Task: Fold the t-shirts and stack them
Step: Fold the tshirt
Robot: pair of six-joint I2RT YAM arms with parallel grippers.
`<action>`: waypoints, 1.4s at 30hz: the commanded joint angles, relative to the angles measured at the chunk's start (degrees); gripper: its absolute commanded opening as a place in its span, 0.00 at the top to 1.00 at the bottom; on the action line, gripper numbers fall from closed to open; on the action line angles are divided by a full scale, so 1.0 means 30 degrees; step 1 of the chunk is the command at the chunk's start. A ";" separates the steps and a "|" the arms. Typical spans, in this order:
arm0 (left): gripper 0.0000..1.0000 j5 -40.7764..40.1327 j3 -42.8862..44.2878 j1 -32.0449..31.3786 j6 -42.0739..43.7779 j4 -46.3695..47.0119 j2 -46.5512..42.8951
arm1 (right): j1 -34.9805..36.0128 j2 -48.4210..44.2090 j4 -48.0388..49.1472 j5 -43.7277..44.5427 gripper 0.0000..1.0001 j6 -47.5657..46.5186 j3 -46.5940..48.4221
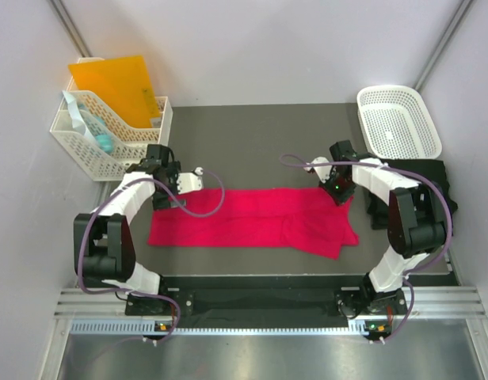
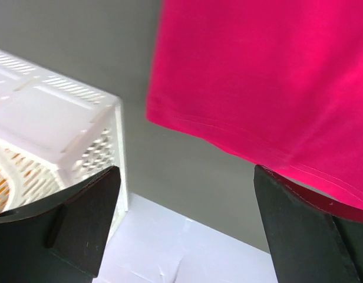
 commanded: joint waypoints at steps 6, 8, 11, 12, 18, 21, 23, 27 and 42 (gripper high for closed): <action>1.00 0.0057 0.0683 0.0166 -0.2364 0.3092 0.1525 | -0.0252 -0.0542 0.0083 -0.0229 1.00 -0.0299 -0.0492; 1.00 0.0294 0.1239 0.0166 -0.2687 0.2677 0.1702 | -0.0311 -0.0718 0.0112 -0.0229 1.00 -0.0299 -0.0609; 1.00 0.1259 0.1039 0.0166 -0.2311 0.2471 0.1643 | -0.0369 -0.0689 0.0200 -0.0199 1.00 -0.0328 -0.0697; 1.00 0.1377 0.0950 0.0166 -0.2250 0.2528 0.1701 | -0.0399 -0.0660 0.0201 -0.0200 1.00 -0.0299 -0.0698; 1.00 0.1439 0.1300 0.0166 -0.2366 0.1857 0.2957 | -0.0399 -0.0572 0.0230 -0.0229 1.00 -0.0152 -0.0522; 1.00 0.1175 0.1330 0.0166 -0.2396 0.2118 0.3545 | -0.0428 -0.0572 0.0230 -0.0200 1.00 -0.0123 -0.0551; 1.00 0.0795 0.1068 0.0166 -0.2337 0.3107 0.3780 | -0.0428 -0.0484 0.0347 -0.0170 1.00 -0.0123 -0.0639; 1.00 -0.0582 0.0978 0.0166 -0.2396 0.4284 0.4920 | -0.0545 -0.0309 0.0639 0.0005 1.00 -0.0152 -0.0815; 1.00 -0.2107 0.1067 0.0166 -0.2191 0.5254 0.6067 | -0.0809 0.0369 0.1112 0.0301 1.00 0.0053 -0.0700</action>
